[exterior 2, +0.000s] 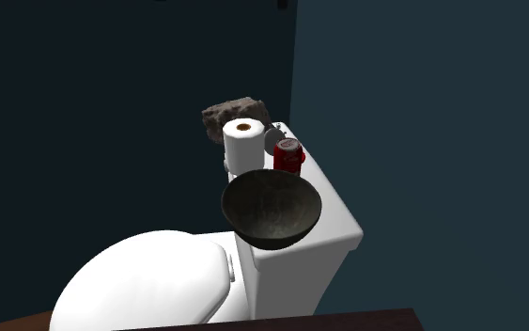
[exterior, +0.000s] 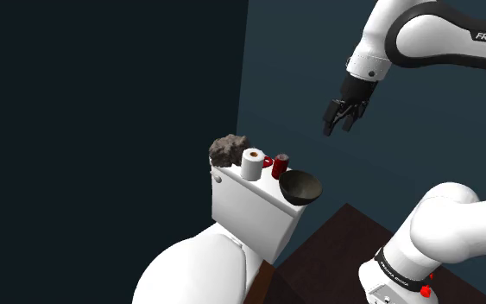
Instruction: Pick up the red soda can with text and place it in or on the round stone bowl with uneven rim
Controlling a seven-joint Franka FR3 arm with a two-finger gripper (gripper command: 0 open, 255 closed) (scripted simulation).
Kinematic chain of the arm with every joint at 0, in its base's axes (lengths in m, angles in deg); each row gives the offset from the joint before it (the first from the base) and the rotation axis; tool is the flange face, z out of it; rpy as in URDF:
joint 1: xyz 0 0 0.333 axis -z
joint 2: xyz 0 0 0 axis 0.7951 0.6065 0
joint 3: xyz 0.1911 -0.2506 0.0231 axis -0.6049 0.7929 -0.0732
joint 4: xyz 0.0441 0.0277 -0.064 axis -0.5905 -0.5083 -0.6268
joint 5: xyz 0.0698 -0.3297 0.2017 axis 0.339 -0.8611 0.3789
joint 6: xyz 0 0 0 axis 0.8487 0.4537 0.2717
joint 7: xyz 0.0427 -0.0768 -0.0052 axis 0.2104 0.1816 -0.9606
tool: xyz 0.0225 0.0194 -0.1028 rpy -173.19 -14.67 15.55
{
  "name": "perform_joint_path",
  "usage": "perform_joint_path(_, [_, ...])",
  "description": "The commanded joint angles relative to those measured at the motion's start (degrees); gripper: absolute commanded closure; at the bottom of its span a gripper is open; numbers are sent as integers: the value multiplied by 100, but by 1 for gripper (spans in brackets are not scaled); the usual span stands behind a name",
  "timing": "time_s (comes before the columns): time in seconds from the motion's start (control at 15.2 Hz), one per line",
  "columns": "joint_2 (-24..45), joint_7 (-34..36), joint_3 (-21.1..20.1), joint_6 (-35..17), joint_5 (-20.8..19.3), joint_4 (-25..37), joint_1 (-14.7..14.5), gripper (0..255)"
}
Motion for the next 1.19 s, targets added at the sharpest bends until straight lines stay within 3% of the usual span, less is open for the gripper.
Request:
perform_joint_path(0.0, [0, 0, 0, 0, 0, 0, 0, 0])
perform_joint_path(0.59, [1462, -569, 314, -1599, -253, -262, 116, 0])
perform_joint_path(1.12, [3126, -1036, 564, -2843, -354, 60, 188, 0])
